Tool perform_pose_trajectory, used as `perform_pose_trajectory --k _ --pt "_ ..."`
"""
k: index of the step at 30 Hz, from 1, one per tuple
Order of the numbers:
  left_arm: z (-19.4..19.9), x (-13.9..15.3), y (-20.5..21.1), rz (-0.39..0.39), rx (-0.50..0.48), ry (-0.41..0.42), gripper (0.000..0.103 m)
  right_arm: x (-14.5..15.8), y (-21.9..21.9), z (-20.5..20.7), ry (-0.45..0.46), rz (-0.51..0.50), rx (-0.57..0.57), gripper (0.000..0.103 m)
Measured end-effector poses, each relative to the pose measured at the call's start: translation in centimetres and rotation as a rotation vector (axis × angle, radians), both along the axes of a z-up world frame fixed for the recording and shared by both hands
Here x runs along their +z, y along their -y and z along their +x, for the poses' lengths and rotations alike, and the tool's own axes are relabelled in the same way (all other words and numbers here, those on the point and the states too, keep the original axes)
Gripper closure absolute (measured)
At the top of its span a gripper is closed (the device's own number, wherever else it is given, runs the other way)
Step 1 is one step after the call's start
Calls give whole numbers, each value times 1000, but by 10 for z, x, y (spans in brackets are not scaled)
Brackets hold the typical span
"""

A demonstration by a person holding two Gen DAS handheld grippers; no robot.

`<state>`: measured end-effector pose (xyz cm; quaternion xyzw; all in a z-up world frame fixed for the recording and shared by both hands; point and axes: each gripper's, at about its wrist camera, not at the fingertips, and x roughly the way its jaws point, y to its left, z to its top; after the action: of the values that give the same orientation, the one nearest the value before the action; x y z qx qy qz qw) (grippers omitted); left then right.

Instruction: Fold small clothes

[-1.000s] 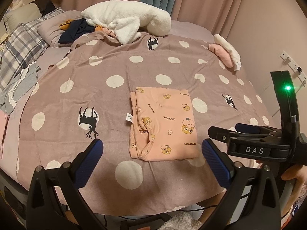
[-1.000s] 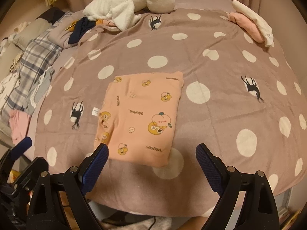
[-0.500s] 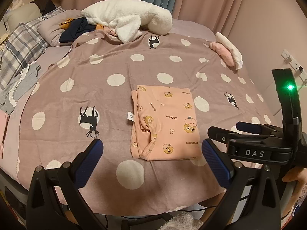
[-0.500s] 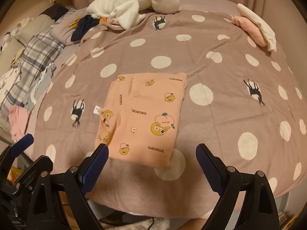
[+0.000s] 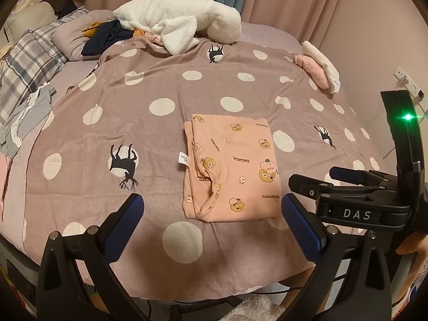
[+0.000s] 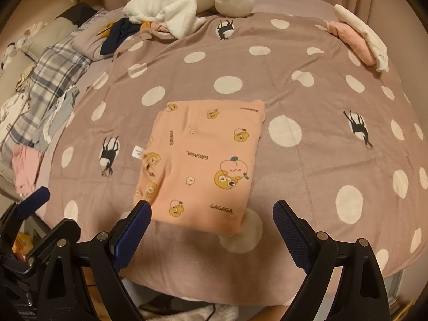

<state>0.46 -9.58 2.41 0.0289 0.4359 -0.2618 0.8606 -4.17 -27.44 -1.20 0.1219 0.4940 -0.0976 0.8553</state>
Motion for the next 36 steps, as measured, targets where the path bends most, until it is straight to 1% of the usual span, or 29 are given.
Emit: perform_pose_trajectory --k 15,29,36 --pt "4 -6 6 23 -16 -12 0 -6 3 3 -22 -2 -8 11" --pt "8 -9 8 27 -13 -19 0 -10 6 6 -36 -5 -7 11" --pt "16 -15 11 35 -13 -28 0 -14 7 9 -49 -4 -5 11"
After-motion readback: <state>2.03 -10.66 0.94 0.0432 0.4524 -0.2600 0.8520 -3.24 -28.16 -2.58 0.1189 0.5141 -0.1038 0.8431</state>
